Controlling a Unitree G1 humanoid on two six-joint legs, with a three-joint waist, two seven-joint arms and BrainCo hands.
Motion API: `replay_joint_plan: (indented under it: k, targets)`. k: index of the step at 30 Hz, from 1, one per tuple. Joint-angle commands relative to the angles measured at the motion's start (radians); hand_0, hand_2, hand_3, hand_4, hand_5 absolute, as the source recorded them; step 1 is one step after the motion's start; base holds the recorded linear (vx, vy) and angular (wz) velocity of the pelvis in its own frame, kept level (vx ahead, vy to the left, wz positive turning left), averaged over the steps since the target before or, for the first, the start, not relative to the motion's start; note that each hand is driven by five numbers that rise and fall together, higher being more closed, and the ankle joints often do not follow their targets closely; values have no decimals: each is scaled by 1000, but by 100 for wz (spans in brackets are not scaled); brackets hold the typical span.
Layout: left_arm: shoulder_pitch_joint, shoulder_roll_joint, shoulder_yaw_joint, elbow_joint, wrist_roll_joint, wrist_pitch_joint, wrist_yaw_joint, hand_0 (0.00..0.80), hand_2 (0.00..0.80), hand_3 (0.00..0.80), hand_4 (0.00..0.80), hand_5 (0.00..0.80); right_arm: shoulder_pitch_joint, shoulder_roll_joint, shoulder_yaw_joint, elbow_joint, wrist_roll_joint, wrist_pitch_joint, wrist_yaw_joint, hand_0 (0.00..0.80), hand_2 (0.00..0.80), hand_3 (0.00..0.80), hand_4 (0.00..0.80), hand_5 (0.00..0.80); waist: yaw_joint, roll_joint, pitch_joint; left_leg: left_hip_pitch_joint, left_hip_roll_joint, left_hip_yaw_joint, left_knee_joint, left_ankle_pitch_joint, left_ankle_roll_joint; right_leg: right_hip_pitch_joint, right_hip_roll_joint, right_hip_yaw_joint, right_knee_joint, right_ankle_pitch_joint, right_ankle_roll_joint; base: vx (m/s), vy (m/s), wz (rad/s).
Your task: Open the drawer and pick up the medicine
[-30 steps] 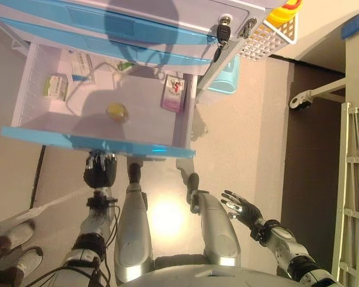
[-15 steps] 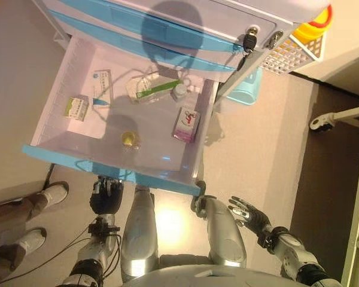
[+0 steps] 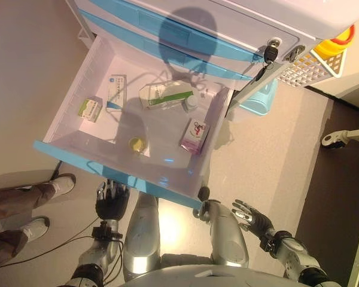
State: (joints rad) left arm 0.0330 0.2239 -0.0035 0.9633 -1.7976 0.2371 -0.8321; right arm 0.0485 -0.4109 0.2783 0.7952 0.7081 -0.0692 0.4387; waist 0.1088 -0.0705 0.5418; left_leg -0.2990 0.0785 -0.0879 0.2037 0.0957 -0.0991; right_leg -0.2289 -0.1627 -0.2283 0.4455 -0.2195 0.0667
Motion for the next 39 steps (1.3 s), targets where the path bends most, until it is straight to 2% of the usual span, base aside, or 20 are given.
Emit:
replay_joint_plan:
  k: [1,13,19,23,25,26,28,29,30,31,32,34,37,39]
  targets:
    - [95,-37,-13,-28,37,37,28,0,0,0,0,0,76,127,49,-62,10,2,87,0,0,0,0,0,13,-19,-22,-6,-62,27,140,-138,86,14,35,-21,-101,140,-51,0,0,0]
    - [70,-43,-3,29,27,11,105,0,0,0,0,0,70,133,56,-29,-6,-3,104,0,0,0,0,0,0,-25,-22,-6,-55,31,155,-144,85,8,35,-3,-100,148,-43,2,1,0]
    - [66,-46,13,46,48,-32,199,0,0,0,0,0,73,134,54,-31,-11,0,94,0,0,0,0,0,-2,-23,-28,-1,-56,30,156,-143,83,13,33,-1,-100,146,-43,0,0,0]
    - [62,-44,27,68,201,-100,346,0,0,0,0,0,82,130,40,-39,-16,-73,28,0,0,0,0,0,-7,-17,-38,11,-58,30,150,-139,79,25,30,3,-108,147,-39,37,37,0]
    - [69,-39,30,71,257,-130,382,0,0,0,0,0,94,122,27,-63,-21,-110,-11,0,0,0,0,0,-9,-16,-41,18,-58,29,148,-139,78,32,27,5,-110,147,-37,42,28,0]
    - [86,-29,36,73,387,-183,432,0,0,0,0,0,113,102,16,-116,-38,-165,-50,0,0,0,0,0,-12,-16,-46,25,-58,30,144,-140,77,41,26,7,-115,148,-34,57,28,-1]
    - [112,-7,29,73,577,-249,520,0,0,0,0,0,138,58,8,-228,-69,-213,-124,0,0,0,0,0,-15,-17,-51,34,-58,29,140,-139,77,50,25,10,-122,150,-31,48,26,-3]
    - [131,18,9,67,788,-314,597,0,0,0,0,0,156,21,-1,-327,-108,-255,-187,0,0,0,0,0,-18,-19,-55,38,-59,30,136,-138,77,52,23,12,-125,154,-28,22,23,-4]
    - [143,40,-28,60,881,-352,631,0,0,0,0,0,167,-16,-8,-411,-137,-276,-230,0,0,0,0,0,-20,-20,-57,40,-57,33,133,-136,77,55,21,11,-128,156,-26,0,0,0]
    - [152,48,-46,56,917,-368,637,0,0,0,0,0,171,-40,-16,-471,-136,-256,-252,0,0,0,0,0,-21,-20,-58,41,-56,33,131,-135,77,56,20,12,-131,157,-24,0,0,0]
    - [165,58,-67,51,955,-391,652,0,0,0,0,0,179,-65,-30,-528,-148,-281,-274,0,0,0,0,0,-25,-19,-64,42,-55,34,123,-130,77,57,19,11,-138,162,-22,9,47,0]
    - [214,64,-82,58,955,-407,607,0,0,0,0,0,197,-126,-95,-727,-253,-288,-336,0,0,0,0,0,-32,-11,-67,63,-46,47,104,-130,81,67,18,21,-143,161,-13,13,91,0]
    - [260,59,-66,77,941,-411,561,0,0,0,0,0,196,-197,-153,-918,-499,-348,-426,0,0,0,0,0,-36,-8,-77,74,-40,61,85,-130,83,69,10,29,-151,163,6,-12,92,-10]
    - [269,57,-63,77,949,-416,553,0,0,0,0,0,164,-255,-174,-1027,-601,-313,-449,0,0,0,0,0,-31,-10,-75,74,-36,68,80,-129,82,68,4,32,-156,168,17,-61,45,-9]
